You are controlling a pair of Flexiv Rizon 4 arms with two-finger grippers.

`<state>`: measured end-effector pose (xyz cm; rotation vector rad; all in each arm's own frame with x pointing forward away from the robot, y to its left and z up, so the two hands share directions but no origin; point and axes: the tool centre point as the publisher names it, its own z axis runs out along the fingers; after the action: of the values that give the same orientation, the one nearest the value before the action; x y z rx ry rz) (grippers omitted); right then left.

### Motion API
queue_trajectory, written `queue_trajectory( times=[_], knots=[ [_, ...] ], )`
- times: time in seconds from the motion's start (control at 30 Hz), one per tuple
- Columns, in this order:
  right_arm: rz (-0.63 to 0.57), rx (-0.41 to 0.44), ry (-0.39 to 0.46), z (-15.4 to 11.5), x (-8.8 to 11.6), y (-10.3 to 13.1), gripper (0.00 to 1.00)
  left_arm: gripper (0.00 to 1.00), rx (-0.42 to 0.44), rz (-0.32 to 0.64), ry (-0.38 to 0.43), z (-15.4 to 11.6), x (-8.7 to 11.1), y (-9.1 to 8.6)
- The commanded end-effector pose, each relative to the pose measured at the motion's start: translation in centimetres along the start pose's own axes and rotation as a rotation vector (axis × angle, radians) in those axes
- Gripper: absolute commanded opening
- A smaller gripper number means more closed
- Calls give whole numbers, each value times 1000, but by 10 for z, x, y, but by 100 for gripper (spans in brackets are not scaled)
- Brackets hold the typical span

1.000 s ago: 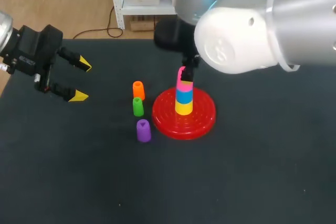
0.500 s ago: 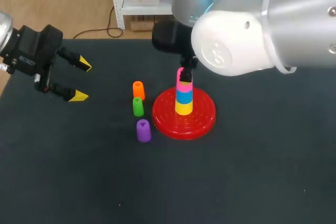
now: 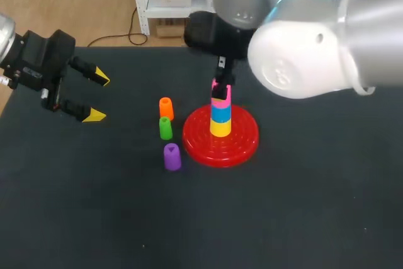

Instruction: Pick up and stack the cylinders on the red base in this order: pink,purple,orange,green

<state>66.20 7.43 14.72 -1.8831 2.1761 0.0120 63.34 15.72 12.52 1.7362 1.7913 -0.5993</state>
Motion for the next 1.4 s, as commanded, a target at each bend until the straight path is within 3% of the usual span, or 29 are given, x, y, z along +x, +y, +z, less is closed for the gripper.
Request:
queue_trajectory(
  times=[0.03,0.17,0.33,0.7,1.4],
  knots=[
    [-41,13,-44,-27,-4,15,100,100,-1,1,0,0,1,0],
    [-126,-4,-65,-44,-20,34,100,100,-1,1,0,0,1,0],
    [-199,-49,-63,-44,-30,58,100,100,-1,1,0,0,1,0],
    [-324,-84,29,4,-36,96,100,100,-1,1,0,0,1,0],
    [-371,-73,27,64,-51,130,100,100,-1,1,0,0,1,0]
  ],
)
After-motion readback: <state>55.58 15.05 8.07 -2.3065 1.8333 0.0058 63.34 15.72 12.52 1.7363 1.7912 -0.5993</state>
